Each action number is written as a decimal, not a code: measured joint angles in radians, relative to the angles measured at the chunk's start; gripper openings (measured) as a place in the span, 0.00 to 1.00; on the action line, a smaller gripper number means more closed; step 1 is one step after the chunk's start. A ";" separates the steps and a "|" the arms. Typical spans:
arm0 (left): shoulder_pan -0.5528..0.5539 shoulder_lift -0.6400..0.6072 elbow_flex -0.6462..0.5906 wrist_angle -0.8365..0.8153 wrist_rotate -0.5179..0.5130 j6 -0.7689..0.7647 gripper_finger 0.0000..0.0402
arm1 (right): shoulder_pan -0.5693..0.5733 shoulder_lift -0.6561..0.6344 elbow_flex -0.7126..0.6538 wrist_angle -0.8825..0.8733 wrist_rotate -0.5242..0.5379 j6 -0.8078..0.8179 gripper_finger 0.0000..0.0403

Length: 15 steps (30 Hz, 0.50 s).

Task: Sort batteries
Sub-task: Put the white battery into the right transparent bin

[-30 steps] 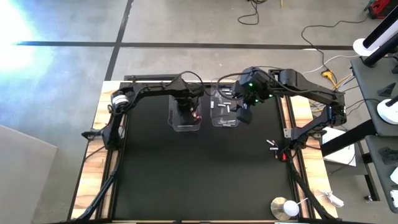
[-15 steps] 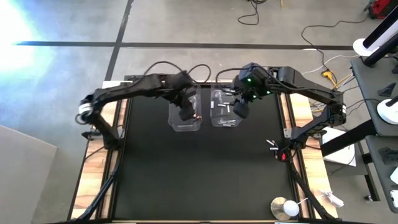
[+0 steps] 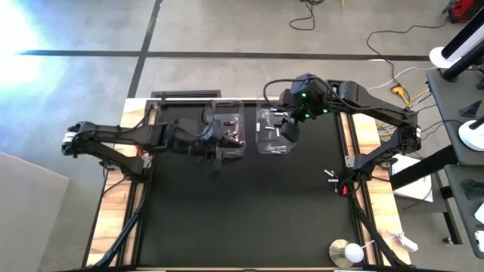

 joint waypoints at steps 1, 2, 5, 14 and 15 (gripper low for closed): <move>-0.014 -0.015 -0.021 0.034 -0.020 -0.001 0.45 | 0.000 0.000 0.000 -0.001 0.000 -0.011 0.64; -0.024 -0.024 -0.037 0.065 -0.043 -0.002 0.45 | -0.002 0.000 0.000 -0.001 0.000 -0.017 0.64; -0.039 -0.042 -0.071 0.120 -0.103 -0.011 0.44 | -0.005 0.000 0.000 -0.001 0.001 -0.018 0.66; -0.048 -0.003 -0.098 0.146 -0.149 -0.131 0.43 | 0.051 -0.003 0.000 -0.034 0.019 -0.052 0.65; -0.054 0.007 -0.091 0.147 -0.149 -0.155 0.43 | 0.063 -0.003 0.000 -0.030 0.019 -0.067 0.64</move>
